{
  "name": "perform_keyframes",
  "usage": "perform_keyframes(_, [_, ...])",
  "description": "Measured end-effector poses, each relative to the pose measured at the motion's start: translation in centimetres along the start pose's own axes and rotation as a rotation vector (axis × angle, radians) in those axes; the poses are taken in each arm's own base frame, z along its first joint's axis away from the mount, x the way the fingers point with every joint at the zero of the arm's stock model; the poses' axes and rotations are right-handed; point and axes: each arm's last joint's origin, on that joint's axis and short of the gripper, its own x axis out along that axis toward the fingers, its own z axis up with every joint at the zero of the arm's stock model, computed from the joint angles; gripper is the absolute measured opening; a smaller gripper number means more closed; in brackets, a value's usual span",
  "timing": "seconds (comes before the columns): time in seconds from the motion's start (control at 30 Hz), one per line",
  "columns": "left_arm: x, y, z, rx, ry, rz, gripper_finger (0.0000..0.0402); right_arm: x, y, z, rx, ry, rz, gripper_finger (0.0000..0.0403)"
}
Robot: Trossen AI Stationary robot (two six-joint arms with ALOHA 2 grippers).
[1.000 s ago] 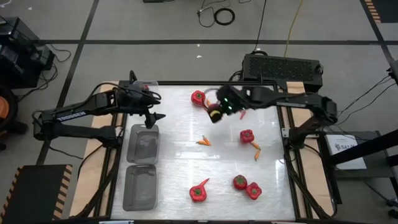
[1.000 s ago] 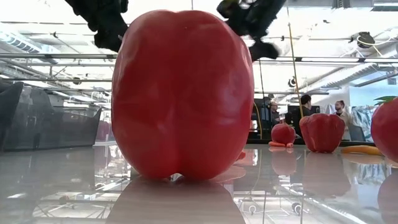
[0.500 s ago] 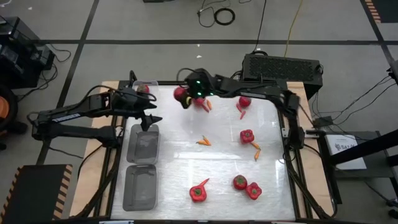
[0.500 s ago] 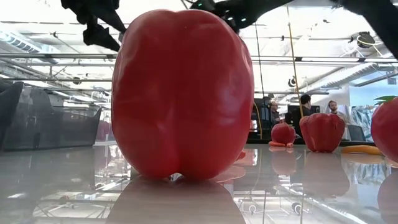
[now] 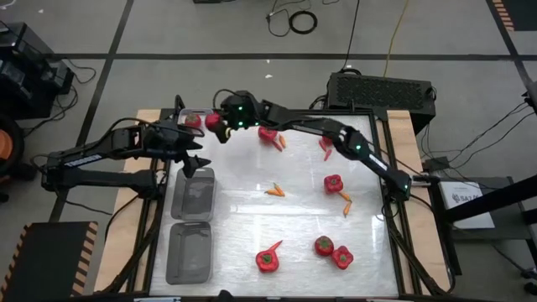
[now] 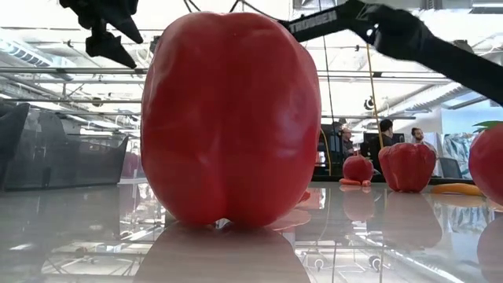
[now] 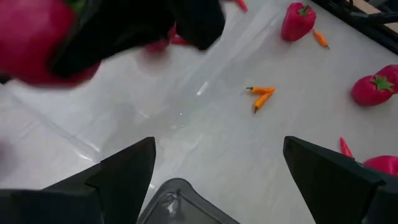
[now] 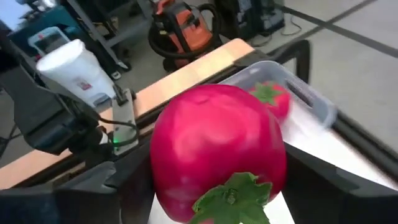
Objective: Sort produce into baskets
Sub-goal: Put the red tomato into the transparent bin
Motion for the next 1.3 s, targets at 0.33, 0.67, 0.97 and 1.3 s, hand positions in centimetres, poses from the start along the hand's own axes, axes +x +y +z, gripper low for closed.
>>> perform_keyframes(0.33, [0.0, 0.0, 0.0, -0.001, -0.001, -0.001, 0.0359, 2.7, 0.5, -2.1, 0.025, -0.106, 0.049, 0.0279])
perform_keyframes(0.67, [0.0, 0.0, 0.0, -0.001, 0.003, 0.001, 0.0359, 3.4, 1.4, -2.8, -0.087, -0.166, -0.02, 0.0279])
perform_keyframes(0.97, [-2.0, -0.3, 2.1, 0.013, -0.196, 0.071, 0.0359, 2.1, 1.9, -2.0, -0.141, -0.091, 0.002, 0.0279])
perform_keyframes(1.3, [-3.3, 2.7, 5.5, -0.27, -0.27, 0.096, 0.0351, -3.6, 3.7, 2.1, -0.373, 0.012, -0.041, 0.0279])
